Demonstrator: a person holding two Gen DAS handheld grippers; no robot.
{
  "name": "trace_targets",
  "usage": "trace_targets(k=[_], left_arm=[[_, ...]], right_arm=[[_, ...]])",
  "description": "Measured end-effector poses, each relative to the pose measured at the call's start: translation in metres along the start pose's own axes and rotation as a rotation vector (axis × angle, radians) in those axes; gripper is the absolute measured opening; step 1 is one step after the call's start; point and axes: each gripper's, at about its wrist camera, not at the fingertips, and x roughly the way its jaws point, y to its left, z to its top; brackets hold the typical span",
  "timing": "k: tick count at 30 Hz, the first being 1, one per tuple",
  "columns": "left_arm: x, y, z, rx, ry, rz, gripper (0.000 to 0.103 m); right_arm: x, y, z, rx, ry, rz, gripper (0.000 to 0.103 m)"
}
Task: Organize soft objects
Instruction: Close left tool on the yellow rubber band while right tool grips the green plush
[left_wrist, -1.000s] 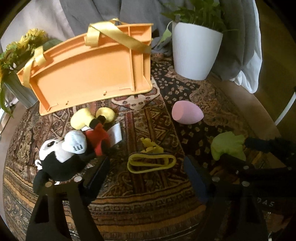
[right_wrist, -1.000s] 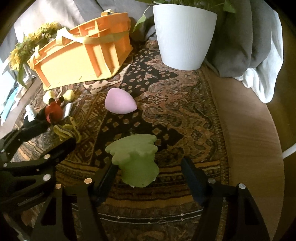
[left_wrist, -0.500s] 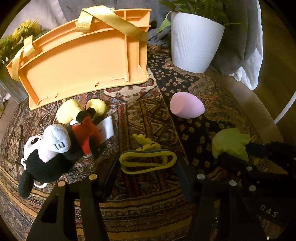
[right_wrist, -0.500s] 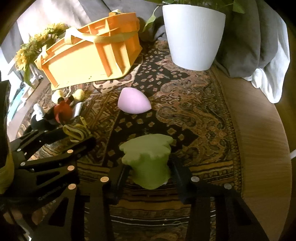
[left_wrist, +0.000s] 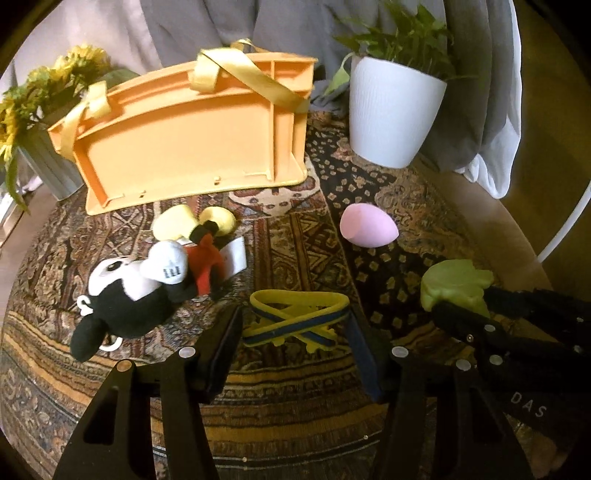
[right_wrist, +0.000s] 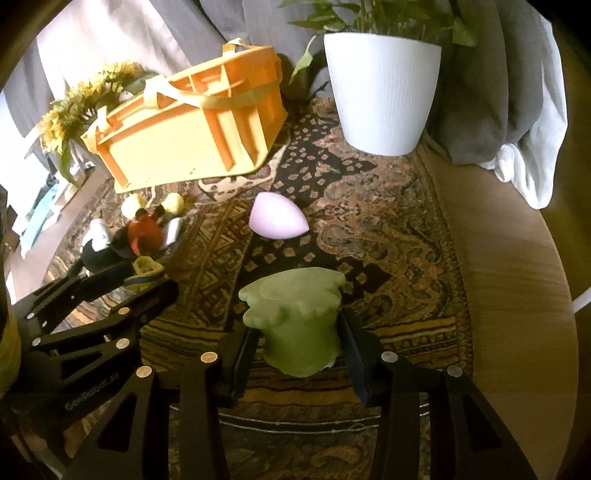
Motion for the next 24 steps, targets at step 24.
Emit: trace_targets(k=[24], left_arm=[[-0.049, 0.019, -0.003, -0.046, -0.082, -0.025, 0.037]], right_arm=[[-0.037, 0.033, 0.005, -0.02, -0.078, 0.007, 0.045]])
